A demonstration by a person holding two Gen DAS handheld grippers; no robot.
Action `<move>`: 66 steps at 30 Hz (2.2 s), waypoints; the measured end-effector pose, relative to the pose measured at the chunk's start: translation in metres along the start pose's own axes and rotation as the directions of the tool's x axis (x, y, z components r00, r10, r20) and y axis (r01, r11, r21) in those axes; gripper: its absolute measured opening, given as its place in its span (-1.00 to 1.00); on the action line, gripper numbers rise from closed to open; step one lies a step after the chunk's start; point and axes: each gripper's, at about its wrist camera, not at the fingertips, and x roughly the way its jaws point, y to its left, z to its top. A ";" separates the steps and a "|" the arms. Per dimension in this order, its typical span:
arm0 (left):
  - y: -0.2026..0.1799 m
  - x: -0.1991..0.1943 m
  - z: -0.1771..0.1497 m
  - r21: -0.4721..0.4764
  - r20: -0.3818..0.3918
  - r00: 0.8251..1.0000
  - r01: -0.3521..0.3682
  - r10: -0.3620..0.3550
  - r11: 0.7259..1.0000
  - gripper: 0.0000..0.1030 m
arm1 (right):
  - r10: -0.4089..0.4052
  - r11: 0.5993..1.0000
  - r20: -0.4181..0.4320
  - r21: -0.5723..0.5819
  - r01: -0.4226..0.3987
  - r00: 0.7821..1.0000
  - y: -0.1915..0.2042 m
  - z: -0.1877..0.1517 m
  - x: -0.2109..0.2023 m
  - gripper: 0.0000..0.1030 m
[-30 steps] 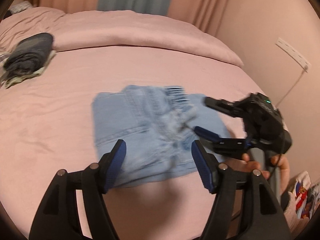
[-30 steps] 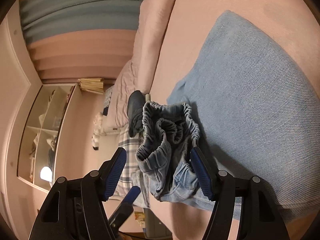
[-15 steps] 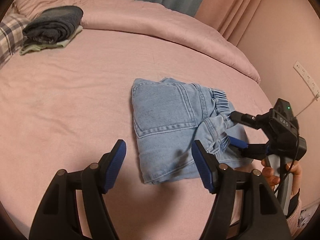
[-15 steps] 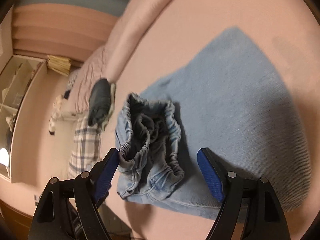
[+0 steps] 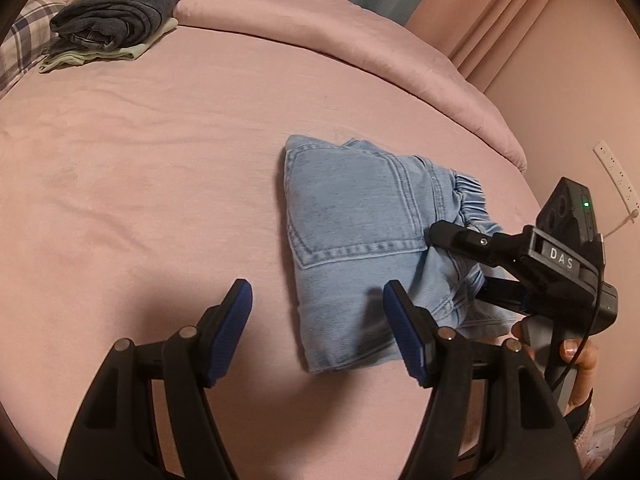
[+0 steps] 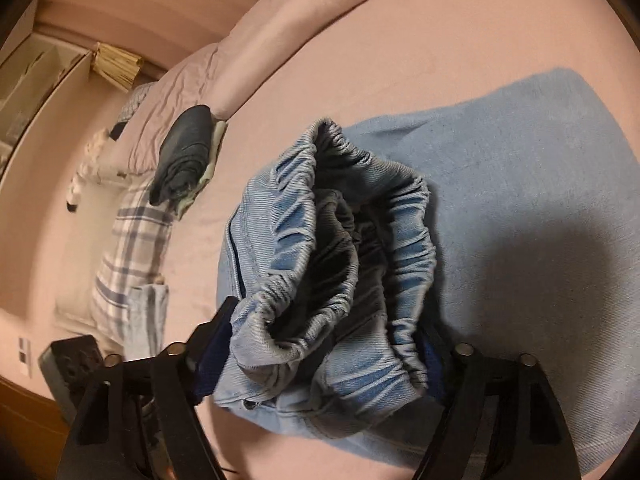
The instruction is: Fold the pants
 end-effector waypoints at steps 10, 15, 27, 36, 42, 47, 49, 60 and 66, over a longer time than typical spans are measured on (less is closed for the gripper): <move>-0.003 0.002 0.004 -0.003 -0.007 1.000 0.013 -0.013 1.000 0.32 | -0.020 0.993 0.102 -0.114 0.032 0.995 0.009 -0.005 -0.019 -0.17; -0.008 0.000 0.004 0.019 -0.003 1.000 0.005 -0.005 1.000 0.32 | -0.005 0.993 0.158 -0.118 0.024 0.987 0.012 -0.004 -0.034 -0.23; -0.023 0.000 0.010 0.061 -0.002 1.000 0.017 -0.017 0.998 0.32 | 0.036 0.999 0.299 -0.050 -0.022 0.954 -0.003 -0.009 -0.090 -0.24; -0.050 0.019 0.020 0.122 -0.027 0.998 0.055 -0.052 0.991 0.32 | -0.004 0.990 0.275 0.139 -0.035 0.962 -0.062 -0.014 -0.089 -0.24; -0.064 0.028 0.023 0.159 -0.048 0.997 0.064 -0.057 0.985 0.32 | -0.002 0.988 0.248 0.149 -0.036 0.969 -0.070 -0.015 -0.085 -0.24; -0.081 0.035 0.031 0.192 -0.039 0.997 0.067 -0.060 0.979 0.32 | 0.014 0.973 0.261 0.218 -0.073 0.965 -0.088 -0.023 -0.086 -0.14; -0.089 0.040 0.035 0.205 -0.035 0.997 0.072 -0.066 0.976 0.32 | 0.009 0.974 0.274 0.214 -0.070 0.962 -0.088 -0.026 -0.089 -0.08; -0.103 0.081 0.067 0.204 -0.041 0.998 0.045 -0.038 0.978 0.32 | -0.191 0.980 0.548 0.054 0.194 0.814 -0.042 -0.035 -0.146 0.09; -0.099 0.133 0.070 0.204 -0.223 0.975 0.032 0.015 0.978 0.47 | -0.126 0.973 0.491 -0.107 0.203 0.862 -0.019 -0.014 -0.116 -0.17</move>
